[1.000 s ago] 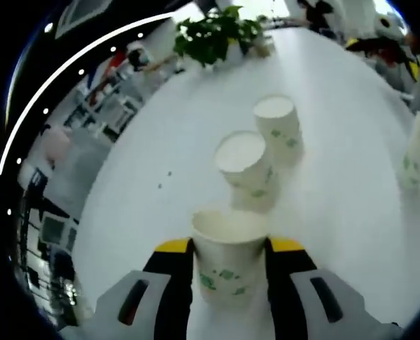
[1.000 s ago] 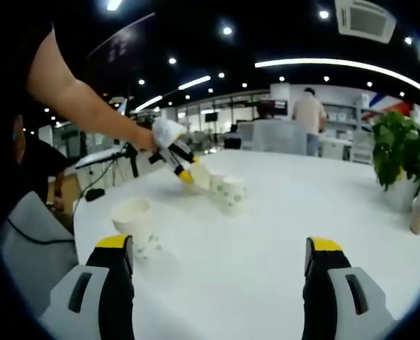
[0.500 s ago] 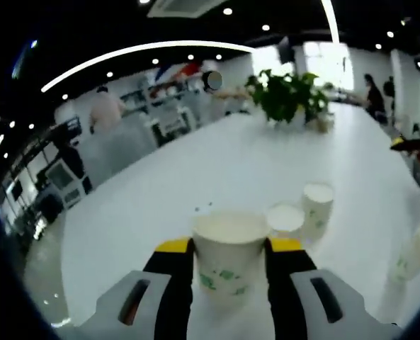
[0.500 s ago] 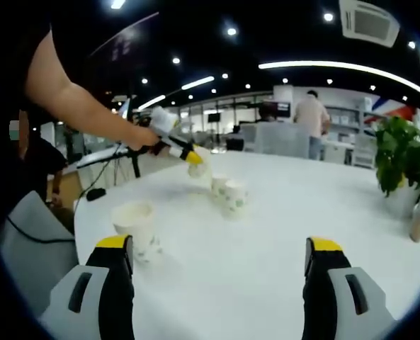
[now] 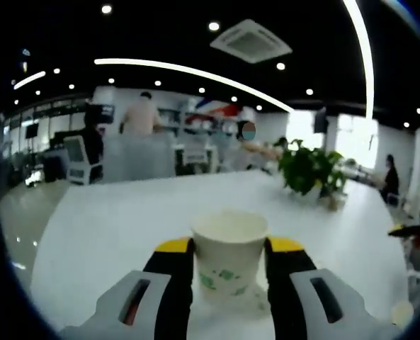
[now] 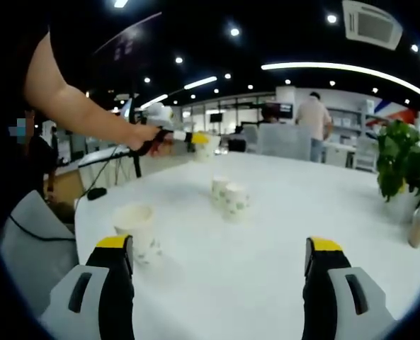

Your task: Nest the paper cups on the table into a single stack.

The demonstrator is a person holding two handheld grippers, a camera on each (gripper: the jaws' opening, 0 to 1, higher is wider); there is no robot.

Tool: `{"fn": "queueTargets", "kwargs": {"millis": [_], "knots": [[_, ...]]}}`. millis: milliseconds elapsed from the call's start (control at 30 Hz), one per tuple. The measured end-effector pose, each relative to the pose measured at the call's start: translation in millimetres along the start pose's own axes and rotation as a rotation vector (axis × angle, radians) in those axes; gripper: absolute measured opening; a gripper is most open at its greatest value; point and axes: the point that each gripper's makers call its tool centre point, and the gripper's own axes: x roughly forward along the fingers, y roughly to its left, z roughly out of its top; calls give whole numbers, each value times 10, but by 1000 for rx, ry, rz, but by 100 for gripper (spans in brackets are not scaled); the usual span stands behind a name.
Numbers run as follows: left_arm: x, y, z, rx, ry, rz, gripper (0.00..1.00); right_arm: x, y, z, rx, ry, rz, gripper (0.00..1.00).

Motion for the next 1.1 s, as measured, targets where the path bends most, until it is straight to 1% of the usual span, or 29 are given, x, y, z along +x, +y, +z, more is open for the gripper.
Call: {"fn": "queueTargets", "kwargs": {"millis": [33,333,433,600,733,833,1100], "knots": [[-5,-15,24,-10,-9,-2,39,5,0,1,0,0,1,100],[-46,-175,195,-1,-55,-31,39,38,47,36,-7,3,12,100],[-70,-230,234,18,-69,-32,39,48,54,59,-10,-1,14,100],[-122,-314,271,23,-75,-47,39,42,54,86,-14,-6,13,100],[-170,-390,317,29,-92,-57,38,34,69,109,-19,-9,13,100],[-206,-446,329,47,-95,-61,38,20,87,128,-23,-12,14,100],[-340,-595,358,37,-112,-74,39,-22,124,141,-34,-15,15,100]]}}
